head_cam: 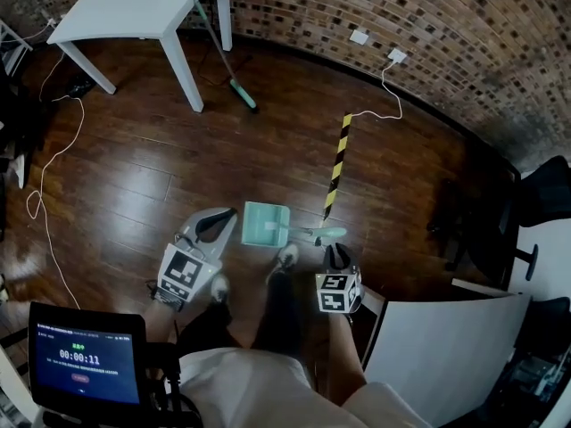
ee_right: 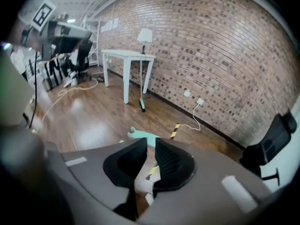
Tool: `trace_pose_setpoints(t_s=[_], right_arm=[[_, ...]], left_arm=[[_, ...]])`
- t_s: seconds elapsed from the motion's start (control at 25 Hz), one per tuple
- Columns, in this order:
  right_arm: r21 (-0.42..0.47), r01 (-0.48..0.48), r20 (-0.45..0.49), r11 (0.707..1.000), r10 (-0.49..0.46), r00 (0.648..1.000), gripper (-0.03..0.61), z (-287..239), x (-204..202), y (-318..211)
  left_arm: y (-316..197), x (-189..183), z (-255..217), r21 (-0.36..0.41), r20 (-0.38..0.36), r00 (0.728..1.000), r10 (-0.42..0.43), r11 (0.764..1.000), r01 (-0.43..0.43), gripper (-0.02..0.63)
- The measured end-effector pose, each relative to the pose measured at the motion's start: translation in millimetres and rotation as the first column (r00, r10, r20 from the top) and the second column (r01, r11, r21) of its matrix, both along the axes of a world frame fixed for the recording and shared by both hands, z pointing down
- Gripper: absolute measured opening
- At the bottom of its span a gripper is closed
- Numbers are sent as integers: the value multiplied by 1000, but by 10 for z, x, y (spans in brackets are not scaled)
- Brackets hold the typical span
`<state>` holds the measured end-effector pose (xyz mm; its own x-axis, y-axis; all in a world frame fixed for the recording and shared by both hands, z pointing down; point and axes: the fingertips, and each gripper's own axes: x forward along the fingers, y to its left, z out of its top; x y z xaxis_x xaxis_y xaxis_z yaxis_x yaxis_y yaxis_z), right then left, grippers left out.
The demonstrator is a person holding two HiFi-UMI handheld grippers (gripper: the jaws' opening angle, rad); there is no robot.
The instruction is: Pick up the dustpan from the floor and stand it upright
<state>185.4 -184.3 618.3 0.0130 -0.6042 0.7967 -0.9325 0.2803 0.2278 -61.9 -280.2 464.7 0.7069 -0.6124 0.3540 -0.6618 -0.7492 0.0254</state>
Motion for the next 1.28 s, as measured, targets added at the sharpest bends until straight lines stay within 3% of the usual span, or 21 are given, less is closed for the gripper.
trace_pose_setpoints(t_s=[0.08, 0.28, 0.4, 0.56, 0.76, 0.84, 1.04, 1.28], right_arm=[[45, -70, 74, 997, 66, 995, 14, -275, -44, 53], [173, -142, 240, 975, 99, 966, 14, -1010, -353, 211], [290, -199, 324, 936, 100, 941, 14, -1536, -479, 354], [441, -243, 425, 864, 38, 904, 14, -2307, -706, 489], [490, -270, 448, 829, 26, 893, 14, -2887, -745, 687], [515, -278, 457, 811, 14, 889, 12, -3043, -678, 735], [578, -217, 398, 787, -40, 916, 12, -3308, -654, 804], [635, -272, 441, 723, -50, 896, 12, -3520, -480, 775]], left_arm=[[27, -62, -248, 25, -20, 1000, 6, 1000, -5, 2], [202, -386, -810, 73, -106, 994, 14, 997, -6, 2], [408, -585, -1018, 89, -141, 990, 13, 996, -1, 2], [619, -852, -1321, 118, -173, 985, 13, 993, 7, 2], [861, -1112, -1710, 127, -241, 970, -14, 991, 46, 2], [909, -1083, -1805, 145, -237, 971, -13, 988, 49, 1], [915, -1015, -1990, 174, -266, 963, -32, 982, 81, 2], [927, -840, -2159, 189, -294, 955, -45, 976, 105, 2]])
